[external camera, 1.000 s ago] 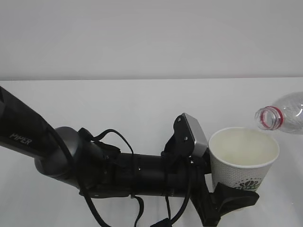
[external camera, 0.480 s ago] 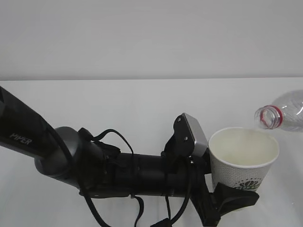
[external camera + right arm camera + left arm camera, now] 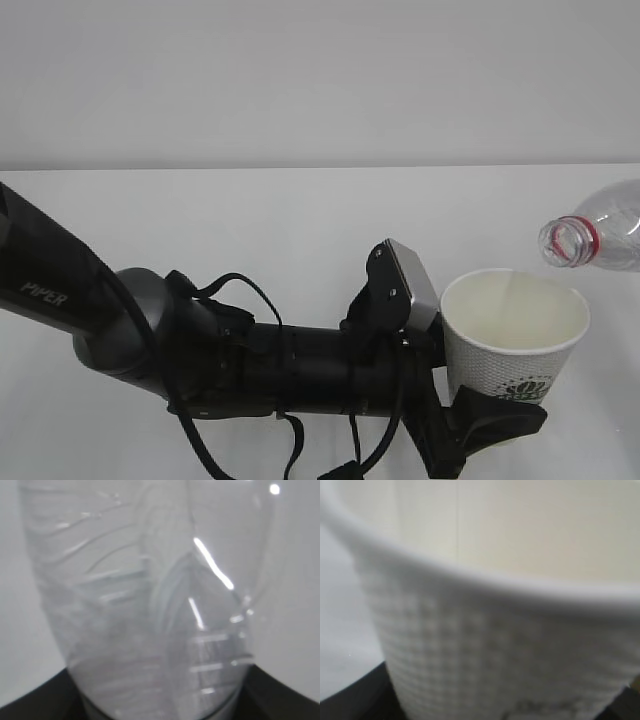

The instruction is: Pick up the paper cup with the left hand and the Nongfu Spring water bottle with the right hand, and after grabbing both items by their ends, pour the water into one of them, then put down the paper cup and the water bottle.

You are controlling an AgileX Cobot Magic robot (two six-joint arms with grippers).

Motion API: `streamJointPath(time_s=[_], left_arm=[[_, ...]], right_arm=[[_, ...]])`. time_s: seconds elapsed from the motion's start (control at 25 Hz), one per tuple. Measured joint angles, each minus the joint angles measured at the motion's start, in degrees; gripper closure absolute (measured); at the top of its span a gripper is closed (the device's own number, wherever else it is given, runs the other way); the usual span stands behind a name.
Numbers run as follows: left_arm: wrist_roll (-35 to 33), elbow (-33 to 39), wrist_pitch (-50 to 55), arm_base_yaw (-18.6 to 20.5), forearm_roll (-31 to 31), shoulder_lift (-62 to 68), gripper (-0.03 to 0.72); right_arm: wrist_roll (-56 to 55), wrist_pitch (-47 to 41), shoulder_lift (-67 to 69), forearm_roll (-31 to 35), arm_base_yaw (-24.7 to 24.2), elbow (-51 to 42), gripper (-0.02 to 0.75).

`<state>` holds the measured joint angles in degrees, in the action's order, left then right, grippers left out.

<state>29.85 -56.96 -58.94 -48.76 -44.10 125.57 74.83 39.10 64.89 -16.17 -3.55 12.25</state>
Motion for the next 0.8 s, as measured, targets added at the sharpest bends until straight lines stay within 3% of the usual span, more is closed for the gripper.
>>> streamJointPath(time_s=[0.8], left_arm=[[0.00, 0.00, 0.00, 0.00, 0.00, 0.00, 0.145]], right_arm=[[1.68, 1.73, 0.00, 0.61, 0.00, 0.00, 0.307]])
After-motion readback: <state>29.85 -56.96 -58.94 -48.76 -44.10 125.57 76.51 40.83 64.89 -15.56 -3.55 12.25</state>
